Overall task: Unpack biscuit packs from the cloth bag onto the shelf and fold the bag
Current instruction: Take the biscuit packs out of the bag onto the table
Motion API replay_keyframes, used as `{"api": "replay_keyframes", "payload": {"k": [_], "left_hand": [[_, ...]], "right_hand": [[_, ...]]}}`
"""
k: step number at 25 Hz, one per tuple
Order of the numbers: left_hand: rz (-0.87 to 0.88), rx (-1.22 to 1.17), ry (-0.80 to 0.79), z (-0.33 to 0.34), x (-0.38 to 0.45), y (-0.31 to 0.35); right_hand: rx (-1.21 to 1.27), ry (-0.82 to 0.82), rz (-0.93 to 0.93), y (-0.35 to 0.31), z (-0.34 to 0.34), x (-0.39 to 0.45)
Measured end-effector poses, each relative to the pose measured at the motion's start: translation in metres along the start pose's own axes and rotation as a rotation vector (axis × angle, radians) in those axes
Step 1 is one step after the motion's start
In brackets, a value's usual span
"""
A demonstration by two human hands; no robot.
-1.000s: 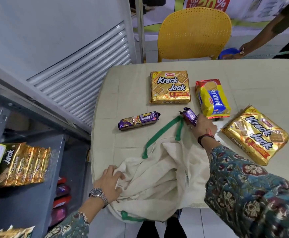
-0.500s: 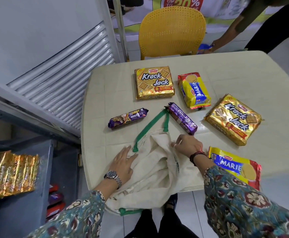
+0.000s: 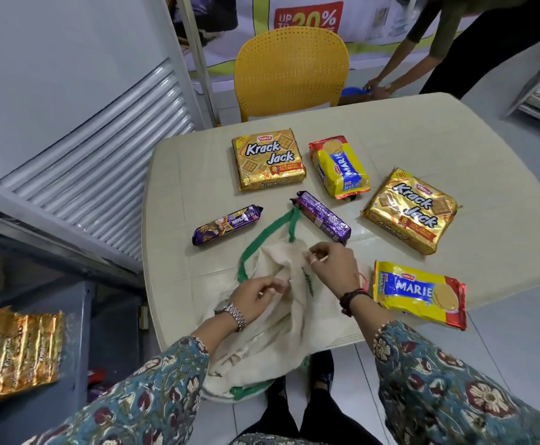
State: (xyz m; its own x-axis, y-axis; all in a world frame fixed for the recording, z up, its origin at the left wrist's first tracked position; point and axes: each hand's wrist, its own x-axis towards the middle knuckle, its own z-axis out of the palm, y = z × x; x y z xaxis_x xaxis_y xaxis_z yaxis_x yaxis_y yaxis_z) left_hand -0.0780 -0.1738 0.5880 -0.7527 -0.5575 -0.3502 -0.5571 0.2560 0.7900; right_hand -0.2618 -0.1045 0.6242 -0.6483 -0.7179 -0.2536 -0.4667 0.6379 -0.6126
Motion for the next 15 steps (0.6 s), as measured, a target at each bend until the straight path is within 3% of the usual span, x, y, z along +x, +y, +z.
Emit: {"api": "replay_keyframes", "payload": {"k": [2, 4, 7, 8, 10, 12, 15], "left_hand": [[-0.043, -0.088, -0.032, 0.001, 0.004, 0.01], [-0.083, -0.11, -0.061, 0.001, 0.006, 0.019], [-0.129, -0.145, -0.013, 0.002, 0.009, 0.023], [-0.159, -0.185, 0.021, 0.002, 0.01, 0.021], [-0.248, -0.351, 0.086, -0.001, 0.011, 0.016], [-0.342, -0.491, 0.123, -0.005, 0.01, 0.01], [-0.415, -0.64, 0.176, -0.009, 0.004, 0.003]], "right_hand": [[0.261, -0.072, 0.025, -0.019, 0.001, -0.002], [0.474, -0.258, 0.046, -0.038, 0.0, -0.005], [0.541, -0.558, 0.004, -0.046, -0.005, -0.007], [0.559, -0.542, 0.025, -0.04, -0.006, -0.006], [0.527, -0.283, 0.126, -0.013, -0.003, -0.001], [0.297, -0.067, 0.242, 0.021, -0.002, 0.002], [-0.077, -0.096, 0.427, 0.062, 0.002, -0.009]]}}
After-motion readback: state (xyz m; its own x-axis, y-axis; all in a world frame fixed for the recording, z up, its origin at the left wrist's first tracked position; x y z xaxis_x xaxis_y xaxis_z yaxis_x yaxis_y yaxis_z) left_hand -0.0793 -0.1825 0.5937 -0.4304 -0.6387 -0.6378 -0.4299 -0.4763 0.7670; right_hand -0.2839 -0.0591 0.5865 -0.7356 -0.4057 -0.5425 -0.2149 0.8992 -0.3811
